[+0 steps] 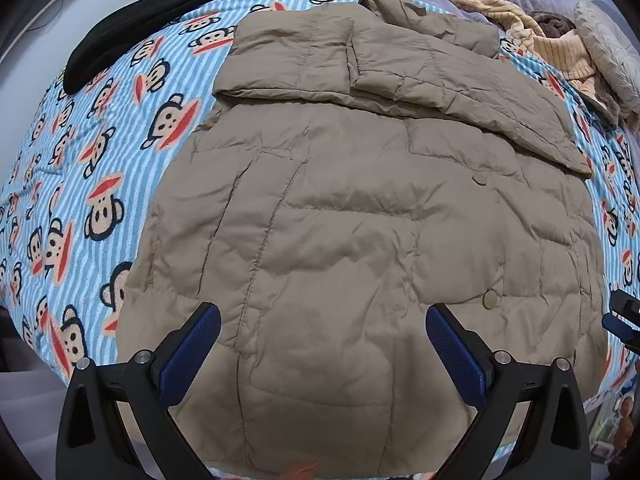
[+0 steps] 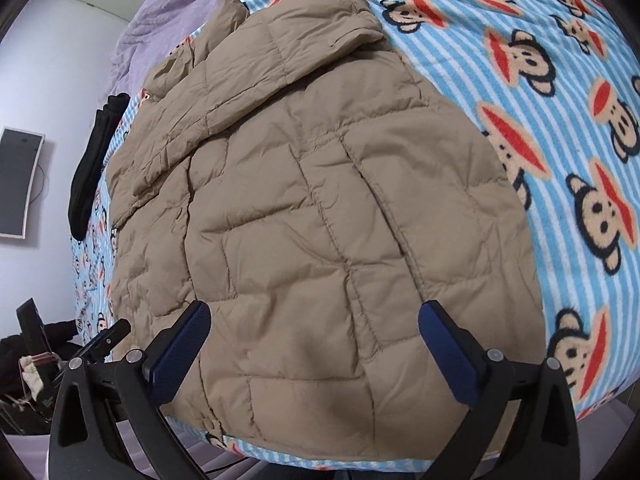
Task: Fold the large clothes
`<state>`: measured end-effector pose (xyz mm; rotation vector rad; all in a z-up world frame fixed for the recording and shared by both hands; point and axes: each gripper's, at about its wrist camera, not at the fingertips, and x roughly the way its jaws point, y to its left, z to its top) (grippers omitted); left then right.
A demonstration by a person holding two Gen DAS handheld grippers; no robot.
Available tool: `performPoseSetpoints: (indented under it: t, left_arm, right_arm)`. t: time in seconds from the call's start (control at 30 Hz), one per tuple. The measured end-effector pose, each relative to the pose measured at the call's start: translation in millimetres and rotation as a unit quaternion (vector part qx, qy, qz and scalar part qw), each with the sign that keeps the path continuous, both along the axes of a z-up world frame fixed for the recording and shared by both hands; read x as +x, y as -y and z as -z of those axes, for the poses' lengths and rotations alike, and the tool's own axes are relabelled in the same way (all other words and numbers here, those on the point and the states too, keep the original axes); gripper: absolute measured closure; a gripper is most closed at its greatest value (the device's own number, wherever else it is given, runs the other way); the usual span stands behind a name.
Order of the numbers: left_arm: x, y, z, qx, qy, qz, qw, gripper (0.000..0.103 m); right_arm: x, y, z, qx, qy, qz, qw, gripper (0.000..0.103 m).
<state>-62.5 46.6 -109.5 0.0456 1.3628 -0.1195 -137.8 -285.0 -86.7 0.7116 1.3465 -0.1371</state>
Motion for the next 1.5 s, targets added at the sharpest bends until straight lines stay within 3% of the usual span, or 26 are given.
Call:
performPoseSetpoints:
  t: [0.33, 0.57, 0.93, 1.13, 1.33, 1.5]
  left_arm:
    - [-27, -50, 7, -0.006, -0.012, -0.005, 0.9999, 0.000]
    - [-49, -89, 11, -0.083, -0.038, -0.022, 0.9956, 0.000]
    - [-86, -140, 33, -0.213, -0.100, -0.059, 0.9702, 0.001]
    - [-91, -142, 61, -0.252, -0.144, -0.085, 0.9531, 0.001]
    - [-83, -138, 71, -0.280, -0.138, -0.114, 0.9431, 0.001]
    - [-65, -125, 70, -0.305, -0.131, -0.110, 0.9369, 0.001]
  right_arm:
    - [-40, -24, 1, 0.033, -0.025, 0.055, 0.998, 0.000]
    - [-76, -23, 4, 0.059, -0.030, 0.104, 0.992, 0.000]
    - [-140, 3, 27, 0.113, -0.038, 0.219, 0.968, 0.000]
    - [-143, 3, 43, 0.137, -0.033, 0.240, 0.961, 0.000]
    - [-133, -2, 55, 0.156, -0.026, 0.251, 0.955, 0.000]
    - [-119, 0, 58, 0.173, -0.003, 0.269, 0.948, 0.000]
